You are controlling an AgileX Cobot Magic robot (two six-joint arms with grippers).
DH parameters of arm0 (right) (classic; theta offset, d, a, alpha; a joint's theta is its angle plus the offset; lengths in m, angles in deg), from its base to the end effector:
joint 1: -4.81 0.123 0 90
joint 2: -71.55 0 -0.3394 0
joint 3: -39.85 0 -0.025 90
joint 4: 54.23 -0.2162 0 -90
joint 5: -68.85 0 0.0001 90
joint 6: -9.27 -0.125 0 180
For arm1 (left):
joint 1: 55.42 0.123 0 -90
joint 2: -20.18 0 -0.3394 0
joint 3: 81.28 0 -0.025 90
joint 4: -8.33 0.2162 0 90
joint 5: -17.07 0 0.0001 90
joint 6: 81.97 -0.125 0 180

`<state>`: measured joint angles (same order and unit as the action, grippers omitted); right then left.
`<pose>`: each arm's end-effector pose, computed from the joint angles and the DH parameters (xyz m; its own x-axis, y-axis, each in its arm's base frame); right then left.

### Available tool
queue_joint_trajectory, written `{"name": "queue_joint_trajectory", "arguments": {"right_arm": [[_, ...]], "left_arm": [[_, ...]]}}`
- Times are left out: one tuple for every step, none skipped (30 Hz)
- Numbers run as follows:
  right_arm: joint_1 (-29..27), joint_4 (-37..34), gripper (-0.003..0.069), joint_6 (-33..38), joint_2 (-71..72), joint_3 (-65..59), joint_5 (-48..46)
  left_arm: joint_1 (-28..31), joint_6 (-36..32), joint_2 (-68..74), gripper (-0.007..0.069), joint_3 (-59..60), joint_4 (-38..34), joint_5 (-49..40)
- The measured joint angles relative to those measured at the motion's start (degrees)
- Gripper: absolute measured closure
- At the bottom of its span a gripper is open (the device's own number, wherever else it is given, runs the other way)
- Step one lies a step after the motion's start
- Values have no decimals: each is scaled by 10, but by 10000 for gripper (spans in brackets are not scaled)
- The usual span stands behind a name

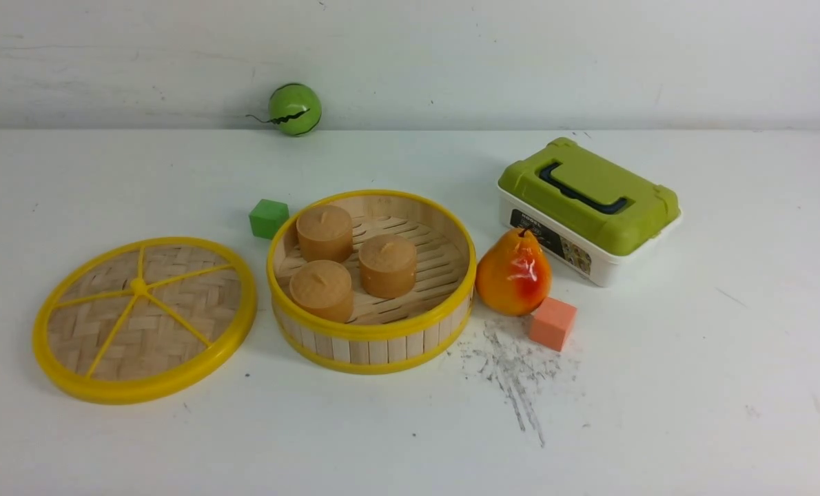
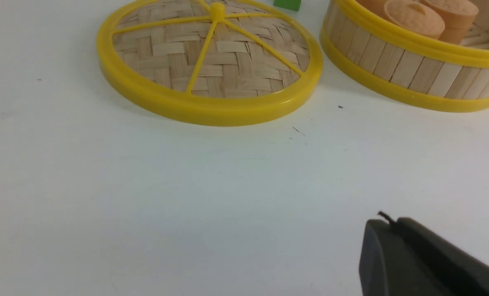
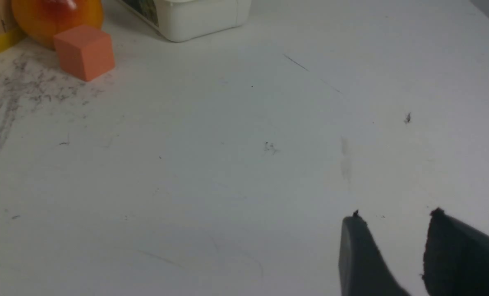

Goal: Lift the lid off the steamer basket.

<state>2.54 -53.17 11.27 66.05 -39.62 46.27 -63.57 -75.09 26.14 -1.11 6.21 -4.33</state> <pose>-0.0055 -0.0007 0.1616 -0.3032 -0.0400 -0.9521 0.0307 0.9982 -0.0517 -0.0046 -0.0011 0.1601 -0.3182 -0.1099 -0.9416 0.1068 0.9828 -0.1508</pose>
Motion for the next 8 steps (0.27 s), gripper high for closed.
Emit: {"name": "queue_joint_trajectory", "arguments": {"right_arm": [[0,0,419,0,0,0,0],[0,0,419,0,0,0,0],[0,0,419,0,0,0,0],[0,0,419,0,0,0,0],[0,0,419,0,0,0,0],[0,0,419,0,0,0,0],[0,0,419,0,0,0,0],[0,0,419,0,0,0,0]], "left_arm": [[0,0,0,610,0,0,0],[0,0,0,608,0,0,0],[0,0,0,606,0,0,0],[0,0,0,606,0,0,0],[0,0,0,606,0,0,0],[0,0,0,606,0,0,0],[0,0,0,605,0,0,0],[0,0,0,605,0,0,0]]}}
